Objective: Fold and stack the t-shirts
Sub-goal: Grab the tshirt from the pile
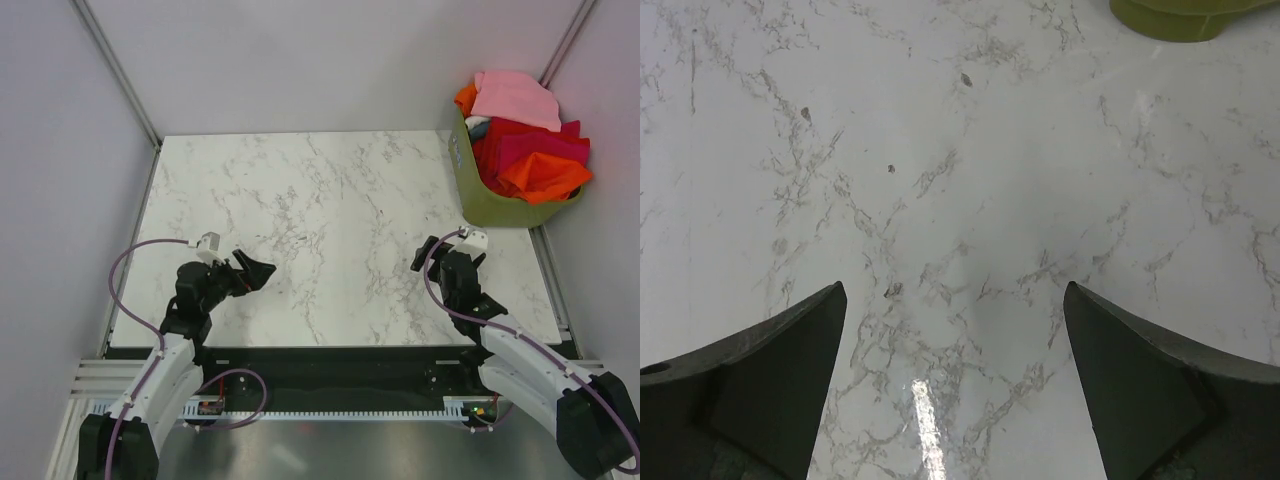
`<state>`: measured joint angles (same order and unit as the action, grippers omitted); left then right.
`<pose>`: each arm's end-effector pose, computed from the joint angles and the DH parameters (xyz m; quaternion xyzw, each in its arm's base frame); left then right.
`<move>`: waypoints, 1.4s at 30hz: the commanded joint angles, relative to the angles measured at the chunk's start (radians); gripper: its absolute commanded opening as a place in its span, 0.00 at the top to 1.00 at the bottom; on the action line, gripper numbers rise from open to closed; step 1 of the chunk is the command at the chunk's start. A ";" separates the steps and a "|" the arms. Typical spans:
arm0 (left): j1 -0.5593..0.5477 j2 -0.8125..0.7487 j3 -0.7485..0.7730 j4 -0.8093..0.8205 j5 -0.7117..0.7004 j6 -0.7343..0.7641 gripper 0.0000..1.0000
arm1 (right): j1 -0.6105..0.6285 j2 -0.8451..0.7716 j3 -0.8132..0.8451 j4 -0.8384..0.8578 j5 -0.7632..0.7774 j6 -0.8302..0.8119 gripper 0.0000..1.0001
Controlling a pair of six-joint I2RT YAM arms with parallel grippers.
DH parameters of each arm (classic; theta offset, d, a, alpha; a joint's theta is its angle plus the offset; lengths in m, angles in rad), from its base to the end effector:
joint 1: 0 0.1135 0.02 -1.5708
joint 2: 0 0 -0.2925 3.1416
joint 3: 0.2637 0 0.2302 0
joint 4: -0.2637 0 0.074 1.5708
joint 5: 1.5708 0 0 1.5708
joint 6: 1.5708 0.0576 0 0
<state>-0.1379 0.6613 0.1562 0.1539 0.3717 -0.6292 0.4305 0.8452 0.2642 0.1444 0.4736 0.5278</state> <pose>0.1284 -0.0389 0.1942 -0.0933 0.8072 -0.3511 0.4653 0.1547 0.0421 0.2075 0.1658 0.8128 0.0652 0.5546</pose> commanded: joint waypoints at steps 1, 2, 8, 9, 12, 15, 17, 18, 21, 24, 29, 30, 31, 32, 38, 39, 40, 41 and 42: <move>-0.005 -0.002 0.019 0.029 0.013 0.008 0.00 | 0.004 -0.017 0.035 0.003 0.042 0.015 0.02; -0.005 0.000 0.019 0.029 0.013 0.008 0.00 | 0.004 -0.023 0.029 0.001 0.052 0.029 0.02; -0.003 -0.003 0.020 0.027 0.024 0.013 0.00 | 0.005 -0.020 0.052 -0.045 0.114 0.075 0.02; -0.003 -0.006 0.020 0.029 0.029 0.014 0.01 | 0.004 -0.014 0.059 -0.043 0.109 0.075 0.02; -0.003 0.000 0.017 0.041 0.024 0.014 0.01 | 0.004 0.021 0.163 -0.113 0.100 0.075 0.11; -0.003 0.014 0.019 0.044 0.030 0.014 0.02 | -0.004 0.087 0.331 -0.224 0.086 0.078 0.16; -0.003 0.024 0.025 0.045 0.033 0.013 0.02 | -0.025 0.159 0.474 -0.300 0.066 0.074 0.14; -0.003 0.027 0.023 0.044 0.033 0.011 0.02 | -0.035 0.182 0.524 -0.328 0.068 0.071 0.14; -0.003 0.031 0.028 0.044 0.038 0.010 0.03 | -0.090 0.261 0.685 -0.393 0.086 0.078 0.14; -0.002 0.034 0.028 0.044 0.038 0.010 0.03 | -0.197 0.331 0.814 -0.419 0.002 0.119 0.17; -0.003 0.038 0.028 0.044 0.035 0.005 0.05 | -0.350 0.478 0.990 -0.434 -0.087 0.222 0.27; -0.003 0.040 0.029 0.044 0.038 0.005 0.05 | -0.363 0.501 1.015 -0.434 -0.095 0.228 0.27; -0.003 0.041 0.031 0.044 0.038 0.005 0.05 | -0.372 0.523 1.038 -0.436 -0.095 0.232 0.27; -0.003 0.044 0.031 0.045 0.039 0.002 0.05 | -0.380 0.566 1.079 -0.440 -0.092 0.233 0.27; -0.003 0.066 0.037 0.045 0.041 -0.001 0.06 | -0.475 0.724 1.202 -0.462 -0.056 0.276 0.32; -0.003 0.070 0.039 0.047 0.045 -0.001 0.06 | -0.505 0.742 1.214 -0.463 -0.062 0.281 0.34; -0.003 0.075 0.040 0.047 0.044 -0.003 0.06 | -0.519 0.761 1.225 -0.462 -0.067 0.288 0.35; -0.003 0.078 0.040 0.050 0.044 -0.004 0.07 | -0.547 0.794 1.250 -0.463 -0.084 0.294 0.36; -0.003 0.083 0.040 0.052 0.045 -0.004 0.07 | -0.558 0.811 1.265 -0.463 -0.093 0.299 0.36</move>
<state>-0.1379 0.7345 0.1577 0.1661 0.3958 -0.6296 -0.0799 1.6173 1.4551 -0.3099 0.4015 0.7887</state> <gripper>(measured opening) 0.937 0.645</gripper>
